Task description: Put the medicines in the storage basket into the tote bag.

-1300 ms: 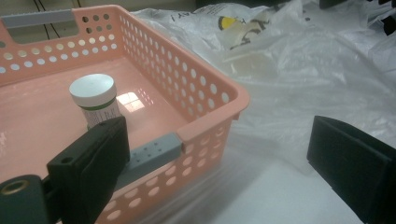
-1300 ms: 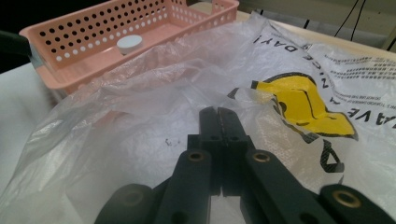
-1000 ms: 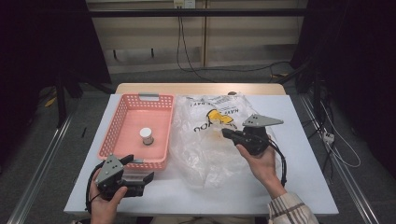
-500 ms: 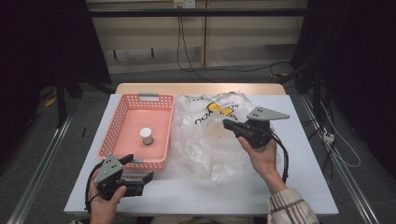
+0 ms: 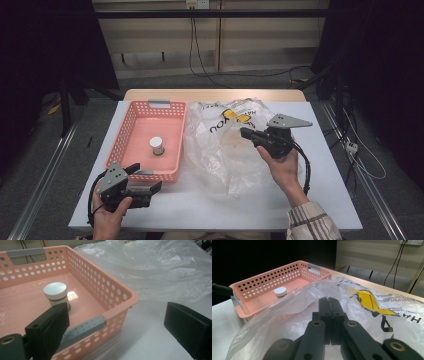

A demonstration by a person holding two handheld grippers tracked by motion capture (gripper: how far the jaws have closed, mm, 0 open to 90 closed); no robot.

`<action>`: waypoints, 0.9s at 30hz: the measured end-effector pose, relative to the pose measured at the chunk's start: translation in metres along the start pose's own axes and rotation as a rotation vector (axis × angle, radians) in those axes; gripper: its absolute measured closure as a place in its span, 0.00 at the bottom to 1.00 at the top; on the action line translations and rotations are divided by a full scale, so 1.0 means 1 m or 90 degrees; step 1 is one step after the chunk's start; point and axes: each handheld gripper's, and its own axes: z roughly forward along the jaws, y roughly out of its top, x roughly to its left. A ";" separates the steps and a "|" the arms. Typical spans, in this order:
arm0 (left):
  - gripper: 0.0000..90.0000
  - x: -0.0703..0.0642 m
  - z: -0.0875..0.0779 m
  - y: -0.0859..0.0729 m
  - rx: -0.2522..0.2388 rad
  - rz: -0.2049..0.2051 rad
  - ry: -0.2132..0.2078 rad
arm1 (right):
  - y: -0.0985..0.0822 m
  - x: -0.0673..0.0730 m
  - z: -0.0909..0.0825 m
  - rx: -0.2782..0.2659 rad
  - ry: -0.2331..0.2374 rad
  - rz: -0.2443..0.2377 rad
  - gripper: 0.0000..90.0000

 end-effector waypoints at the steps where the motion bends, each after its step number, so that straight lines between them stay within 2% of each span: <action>1: 0.06 0.001 0.000 0.001 0.006 0.001 0.000 | 0.000 0.000 0.000 0.001 -0.001 0.001 1.00; 6: 0.08 0.006 0.001 0.010 0.029 -0.004 -0.003 | -0.002 0.002 0.002 0.007 0.003 0.002 1.00; 11: 0.08 0.010 0.005 0.020 0.041 0.029 0.001 | -0.004 0.006 0.005 0.018 0.010 -0.005 1.00; 13: 0.12 0.013 0.008 0.025 0.054 0.034 -0.005 | -0.006 0.008 0.006 0.023 0.016 -0.006 1.00; 16: 0.12 0.018 0.013 0.032 0.075 0.036 0.003 | -0.006 0.010 0.007 0.025 0.020 -0.007 1.00; 17: 0.12 0.021 0.017 0.036 0.079 0.044 0.010 | -0.006 0.010 0.007 0.026 0.020 -0.007 1.00; 21: 0.11 0.026 0.025 0.041 0.090 0.040 0.006 | -0.006 0.010 0.007 0.026 0.019 -0.008 1.00; 25: 0.10 0.033 0.036 0.048 0.125 0.039 -0.002 | -0.006 0.009 0.007 0.026 0.019 -0.008 1.00; 27: 0.10 0.036 0.040 0.052 0.123 0.041 0.003 | -0.006 0.009 0.007 0.028 0.020 -0.008 1.00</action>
